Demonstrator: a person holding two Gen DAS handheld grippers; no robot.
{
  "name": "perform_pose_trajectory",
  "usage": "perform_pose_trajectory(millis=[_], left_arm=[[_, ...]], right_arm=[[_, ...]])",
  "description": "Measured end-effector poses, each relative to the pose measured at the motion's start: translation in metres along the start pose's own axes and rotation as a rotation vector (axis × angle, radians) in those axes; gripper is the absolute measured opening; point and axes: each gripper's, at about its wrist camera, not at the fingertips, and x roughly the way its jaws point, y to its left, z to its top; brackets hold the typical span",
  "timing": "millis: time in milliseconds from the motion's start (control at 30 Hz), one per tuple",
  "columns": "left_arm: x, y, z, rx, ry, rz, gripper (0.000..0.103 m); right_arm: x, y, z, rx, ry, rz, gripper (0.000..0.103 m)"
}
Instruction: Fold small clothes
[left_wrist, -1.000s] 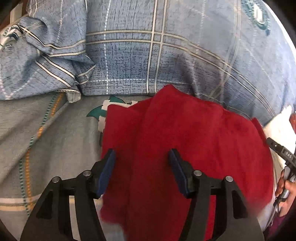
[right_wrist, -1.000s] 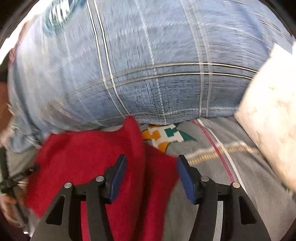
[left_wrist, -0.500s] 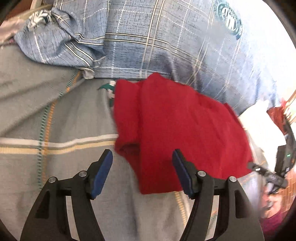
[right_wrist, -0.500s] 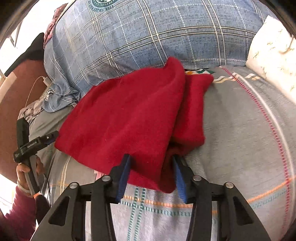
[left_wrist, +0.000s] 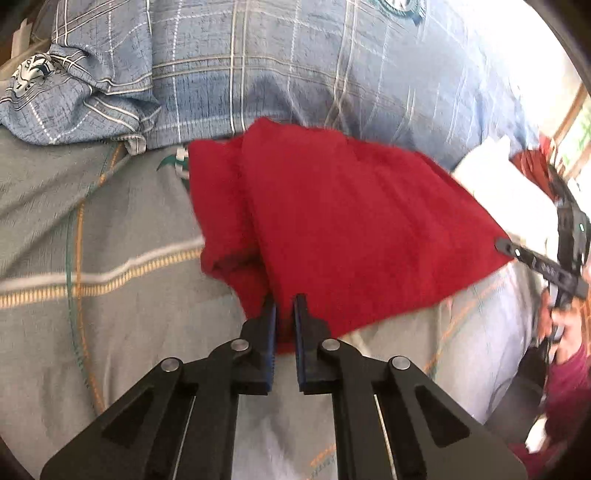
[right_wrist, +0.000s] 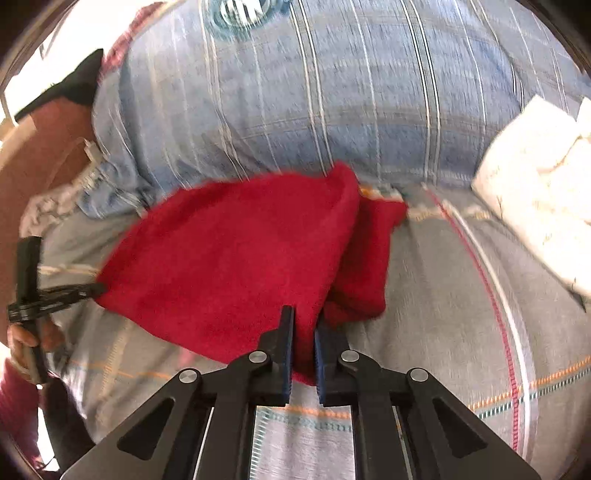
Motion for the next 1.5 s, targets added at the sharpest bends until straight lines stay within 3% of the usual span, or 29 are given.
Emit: perform_pose_trajectory(millis=[100,133,200,267,300,333,400,500,567,767,833,1000,1133,1200,1300,1500], left_arm=[[0.010,0.007,-0.008,-0.037,0.019,0.017,0.006],[0.009,0.009,-0.008,-0.062,0.011,0.009,0.006],[0.002,0.008,-0.006,-0.077,-0.007,0.020,0.007],[-0.010,0.001,-0.003,-0.050,-0.051,0.072,0.010],[-0.016,-0.004,0.001,-0.029,-0.073,0.115,0.017],[-0.018,-0.008,0.004,-0.023,-0.086,0.139,0.032],[-0.020,-0.014,0.013,-0.024,-0.142,0.168,0.052],[-0.009,-0.020,0.024,-0.054,-0.156,0.215,0.052],[0.000,-0.019,0.027,-0.080,-0.160,0.233,0.052],[0.033,-0.007,0.024,-0.103,-0.130,0.325,0.054],[0.040,-0.001,0.023,-0.117,-0.128,0.320,0.061],[0.043,0.003,0.027,-0.128,-0.140,0.305,0.062],[0.044,0.002,0.026,-0.126,-0.142,0.300,0.062],[0.043,0.003,0.025,-0.129,-0.143,0.292,0.062],[0.044,0.006,0.025,-0.134,-0.143,0.283,0.063],[0.044,0.009,0.023,-0.138,-0.141,0.266,0.063]], right_arm=[[0.022,-0.013,-0.011,0.065,0.079,0.012,0.010],[0.018,-0.015,-0.010,0.095,0.070,0.018,0.019],[0.004,-0.014,-0.003,0.111,0.053,0.006,0.021],[-0.013,-0.010,0.009,0.097,-0.019,-0.007,0.029],[-0.019,-0.005,0.018,0.083,-0.054,-0.017,0.040],[-0.020,-0.001,0.025,0.068,-0.073,-0.023,0.045],[-0.011,0.011,0.044,0.029,-0.093,-0.036,0.045],[0.028,0.022,0.075,0.006,-0.065,-0.041,0.041],[0.060,0.024,0.093,-0.006,-0.046,-0.095,0.040],[0.134,-0.007,0.118,0.092,0.035,-0.195,0.040],[0.145,-0.010,0.119,0.084,0.027,-0.204,0.043],[0.139,0.000,0.120,0.066,0.019,-0.244,0.044],[0.110,0.030,0.121,0.049,-0.038,-0.130,0.050],[0.106,0.059,0.121,0.006,-0.024,-0.015,0.050],[0.111,0.105,0.119,-0.072,0.004,0.081,0.048],[0.148,0.190,0.125,-0.209,0.048,0.133,0.040]])
